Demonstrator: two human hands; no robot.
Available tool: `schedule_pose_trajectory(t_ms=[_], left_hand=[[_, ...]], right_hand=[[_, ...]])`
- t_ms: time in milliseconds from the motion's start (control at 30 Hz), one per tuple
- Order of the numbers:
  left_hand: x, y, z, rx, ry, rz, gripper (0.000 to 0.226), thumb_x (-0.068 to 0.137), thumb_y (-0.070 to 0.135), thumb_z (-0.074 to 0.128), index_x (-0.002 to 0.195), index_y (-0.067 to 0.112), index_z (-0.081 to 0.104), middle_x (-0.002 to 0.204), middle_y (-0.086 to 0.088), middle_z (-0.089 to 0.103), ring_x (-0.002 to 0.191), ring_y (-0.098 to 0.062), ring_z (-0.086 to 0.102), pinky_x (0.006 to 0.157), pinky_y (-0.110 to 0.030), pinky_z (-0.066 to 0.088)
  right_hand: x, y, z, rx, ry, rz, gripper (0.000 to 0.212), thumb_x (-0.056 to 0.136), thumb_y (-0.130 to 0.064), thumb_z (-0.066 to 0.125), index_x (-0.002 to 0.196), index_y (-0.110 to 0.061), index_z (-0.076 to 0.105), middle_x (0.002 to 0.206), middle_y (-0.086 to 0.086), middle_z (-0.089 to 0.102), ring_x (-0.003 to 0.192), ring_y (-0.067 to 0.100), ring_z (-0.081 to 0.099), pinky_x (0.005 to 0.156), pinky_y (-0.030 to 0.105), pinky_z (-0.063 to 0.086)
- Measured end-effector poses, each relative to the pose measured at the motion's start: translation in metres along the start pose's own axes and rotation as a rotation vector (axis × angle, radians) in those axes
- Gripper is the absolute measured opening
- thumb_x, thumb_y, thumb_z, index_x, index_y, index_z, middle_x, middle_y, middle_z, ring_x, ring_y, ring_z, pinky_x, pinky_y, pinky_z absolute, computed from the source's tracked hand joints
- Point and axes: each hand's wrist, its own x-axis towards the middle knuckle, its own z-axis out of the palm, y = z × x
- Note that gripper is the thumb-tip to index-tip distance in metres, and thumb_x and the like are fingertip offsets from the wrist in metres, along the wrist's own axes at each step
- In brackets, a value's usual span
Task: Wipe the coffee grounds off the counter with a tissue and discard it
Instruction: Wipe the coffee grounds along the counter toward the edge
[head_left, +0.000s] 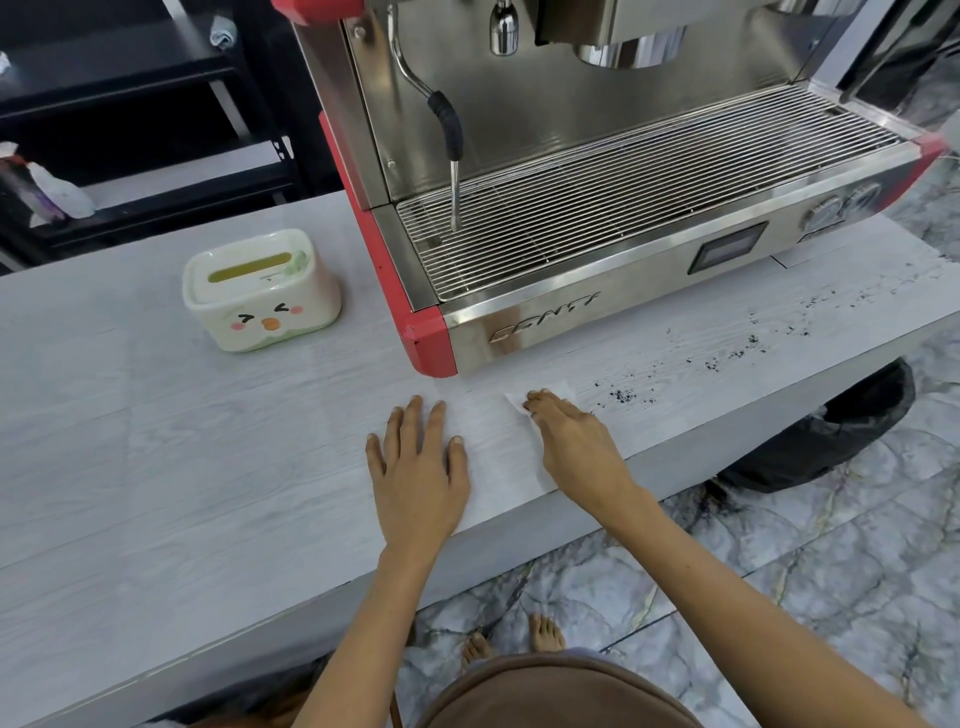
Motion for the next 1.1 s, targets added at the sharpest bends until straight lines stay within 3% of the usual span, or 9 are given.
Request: schedule_pose_trajectory(t_ms=[67,133,300,633,767,900,1033,1100], left_hand=[[0.0,0.0,0.0,-0.002,0.002,-0.001,0.057,0.099,0.047,0.025,0.151,0.026,0.038,0.161,-0.001,0.03,0.15,-0.023,0.021,0.122,-0.052,0.012],[0.0,0.001,-0.001,-0.006,0.0,-0.002,0.057,0.099,0.047,0.025,0.15,0.025,0.038,0.161,-0.001,0.03,0.15,-0.023,0.021,0.122,-0.052,0.012],[0.0,0.001,-0.001,-0.011,-0.004,-0.002,0.058,0.099,0.047,0.025,0.151,0.025,0.037,0.161,-0.001,0.029,0.15,-0.022,0.02,0.122,-0.051,0.011],[-0.001,0.002,-0.003,-0.017,-0.001,-0.008,0.057,0.099,0.048,0.026,0.151,0.027,0.037,0.162,0.002,0.028,0.151,-0.021,0.018,0.122,-0.049,0.011],[-0.001,0.002,-0.003,-0.032,0.003,-0.015,0.057,0.098,0.049,0.027,0.151,0.029,0.037,0.162,0.003,0.028,0.151,-0.02,0.018,0.123,-0.049,0.01],[-0.001,0.002,-0.002,-0.037,-0.01,-0.015,0.056,0.099,0.048,0.028,0.151,0.028,0.036,0.162,0.003,0.027,0.151,-0.019,0.017,0.123,-0.048,0.009],[-0.002,0.001,-0.002,-0.046,-0.01,-0.022,0.056,0.099,0.048,0.029,0.151,0.029,0.036,0.162,0.004,0.026,0.151,-0.018,0.016,0.123,-0.048,0.008],[-0.001,0.001,-0.001,-0.051,-0.011,-0.016,0.056,0.099,0.048,0.029,0.151,0.028,0.037,0.162,0.004,0.026,0.151,-0.018,0.016,0.123,-0.049,0.008]], right_hand=[[-0.002,-0.006,-0.003,0.018,-0.004,-0.032,0.029,0.088,0.005,0.053,0.115,0.0,0.063,0.123,0.017,0.062,0.117,0.03,0.057,0.09,0.045,0.052],[-0.009,-0.015,-0.003,0.023,0.003,-0.08,0.028,0.092,-0.006,0.048,0.115,0.0,0.062,0.124,0.018,0.061,0.119,0.029,0.055,0.097,0.042,0.048],[-0.017,-0.028,0.011,-0.043,0.001,-0.051,0.047,0.097,-0.026,0.031,0.128,0.001,0.053,0.134,0.02,0.053,0.129,0.03,0.045,0.109,0.044,0.035],[-0.036,-0.012,0.016,-0.123,-0.028,-0.193,0.043,0.098,-0.019,0.031,0.133,-0.003,0.052,0.14,0.013,0.049,0.133,0.024,0.041,0.112,0.042,0.03],[-0.032,0.011,0.005,-0.158,-0.031,-0.252,0.045,0.09,-0.003,0.052,0.134,-0.002,0.049,0.141,0.013,0.047,0.134,0.024,0.04,0.11,0.043,0.033],[-0.027,0.027,-0.003,-0.185,-0.046,-0.231,0.062,0.076,0.012,0.061,0.135,-0.001,0.048,0.142,0.015,0.046,0.133,0.027,0.041,0.111,0.044,0.03],[-0.019,0.032,-0.01,-0.12,-0.074,-0.215,0.064,0.073,0.019,0.057,0.133,-0.001,0.05,0.141,0.015,0.047,0.133,0.029,0.041,0.112,0.042,0.025],[-0.014,0.03,-0.015,-0.017,-0.068,-0.146,0.057,0.079,0.019,0.053,0.131,-0.003,0.053,0.139,0.014,0.049,0.133,0.027,0.042,0.111,0.044,0.032]])
